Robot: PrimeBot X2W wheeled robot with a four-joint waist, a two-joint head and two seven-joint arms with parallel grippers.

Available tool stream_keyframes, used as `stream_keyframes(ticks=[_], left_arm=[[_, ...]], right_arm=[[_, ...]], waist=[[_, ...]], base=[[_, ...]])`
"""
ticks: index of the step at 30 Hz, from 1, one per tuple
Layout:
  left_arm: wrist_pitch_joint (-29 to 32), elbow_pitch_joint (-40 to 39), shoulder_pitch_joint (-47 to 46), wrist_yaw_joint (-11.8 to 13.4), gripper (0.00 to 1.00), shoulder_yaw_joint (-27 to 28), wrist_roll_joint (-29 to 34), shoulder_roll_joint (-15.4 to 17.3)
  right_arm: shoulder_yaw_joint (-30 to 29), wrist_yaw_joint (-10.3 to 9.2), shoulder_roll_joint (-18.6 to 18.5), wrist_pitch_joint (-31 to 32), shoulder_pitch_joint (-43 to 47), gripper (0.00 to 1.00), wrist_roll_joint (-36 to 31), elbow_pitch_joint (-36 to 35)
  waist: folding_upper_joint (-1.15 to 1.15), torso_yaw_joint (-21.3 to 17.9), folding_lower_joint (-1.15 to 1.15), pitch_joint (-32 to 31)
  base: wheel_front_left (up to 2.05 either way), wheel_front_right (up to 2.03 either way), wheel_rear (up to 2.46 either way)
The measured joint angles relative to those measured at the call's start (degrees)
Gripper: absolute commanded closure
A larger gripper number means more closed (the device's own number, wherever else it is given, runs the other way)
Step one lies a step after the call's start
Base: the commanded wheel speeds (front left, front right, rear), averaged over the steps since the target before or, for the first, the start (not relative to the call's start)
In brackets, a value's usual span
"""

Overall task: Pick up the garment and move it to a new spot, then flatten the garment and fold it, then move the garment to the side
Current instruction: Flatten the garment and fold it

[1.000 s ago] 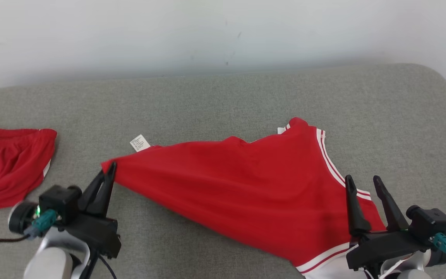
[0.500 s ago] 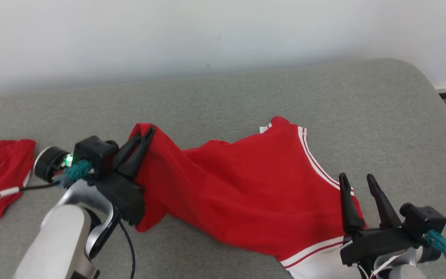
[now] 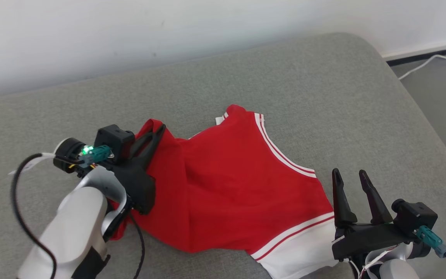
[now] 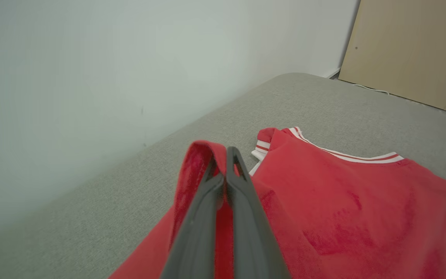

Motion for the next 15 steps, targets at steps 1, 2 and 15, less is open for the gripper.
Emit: stream_keyframes(ticks=[1,2,15], left_arm=[[-1.04,1.76,-0.47,0.00,1.00,-0.37,0.10,-0.45],[-1.88,3.37,-1.01,-0.01,1.00,-1.00,0.43,-0.94],[-12.70,14.74,-3.13,1.03,0.00,-3.24,0.54,-6.33]], right_arm=[[-0.09,0.00,0.10,-0.07,-0.18,0.00,-0.02,0.21],[-0.14,0.00,0.13,-0.10,-0.25,0.00,-0.04,0.41],[-0.87,0.00,-0.10,0.42,-0.34,0.00,-0.66,1.27]], waist=[[0.00,-0.47,0.00,0.30],[0.00,-0.84,0.00,0.64],[0.00,0.68,0.01,1.36]], base=[[0.00,0.00,0.00],[0.00,0.00,0.00],[0.00,0.00,0.00]])
